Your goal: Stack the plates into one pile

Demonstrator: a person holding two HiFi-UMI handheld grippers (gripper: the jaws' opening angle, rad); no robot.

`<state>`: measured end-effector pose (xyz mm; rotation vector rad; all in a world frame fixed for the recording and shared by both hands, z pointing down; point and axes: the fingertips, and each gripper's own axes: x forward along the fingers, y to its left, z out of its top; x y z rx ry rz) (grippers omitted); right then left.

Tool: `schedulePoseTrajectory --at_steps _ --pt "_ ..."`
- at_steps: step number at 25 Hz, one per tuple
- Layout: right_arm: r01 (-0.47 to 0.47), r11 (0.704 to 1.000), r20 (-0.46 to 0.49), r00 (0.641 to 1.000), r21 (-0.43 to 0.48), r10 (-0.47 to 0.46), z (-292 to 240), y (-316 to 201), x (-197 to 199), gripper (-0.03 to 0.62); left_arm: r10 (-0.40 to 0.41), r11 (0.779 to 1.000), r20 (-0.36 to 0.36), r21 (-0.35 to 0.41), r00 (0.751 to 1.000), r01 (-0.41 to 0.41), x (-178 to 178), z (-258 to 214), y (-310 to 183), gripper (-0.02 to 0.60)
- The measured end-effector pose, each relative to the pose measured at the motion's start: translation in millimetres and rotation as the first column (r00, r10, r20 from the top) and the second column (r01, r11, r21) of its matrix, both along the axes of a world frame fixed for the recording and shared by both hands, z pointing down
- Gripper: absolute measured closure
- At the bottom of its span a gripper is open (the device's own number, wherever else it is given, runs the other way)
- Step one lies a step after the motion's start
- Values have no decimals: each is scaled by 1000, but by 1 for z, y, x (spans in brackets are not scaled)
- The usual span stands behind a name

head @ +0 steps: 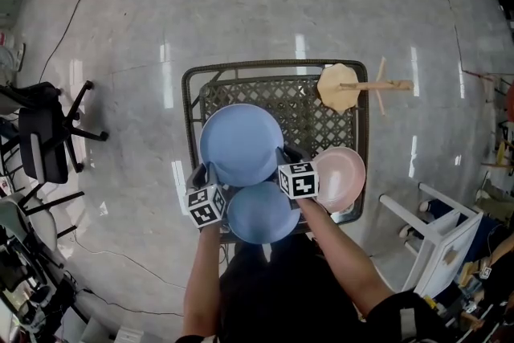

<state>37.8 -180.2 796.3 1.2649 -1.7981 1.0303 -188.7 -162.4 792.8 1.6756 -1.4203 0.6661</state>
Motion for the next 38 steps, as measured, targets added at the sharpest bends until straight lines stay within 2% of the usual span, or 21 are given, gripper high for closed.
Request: schedulePoseTrajectory --at_steps 7,19,28,38 --pt "-13 998 10 1000 59 12 -36 13 1 540 -9 997 -23 71 1000 10 0 -40 12 517" --pt "-64 991 27 998 120 61 -80 87 5 540 42 990 -43 138 998 -36 4 -88 76 517" --pt "-99 986 23 995 131 96 -88 159 15 540 88 986 -55 147 995 -79 14 -94 138 517" --pt "-143 984 13 990 108 142 -75 214 21 540 145 983 -45 117 988 -139 21 -79 185 515"
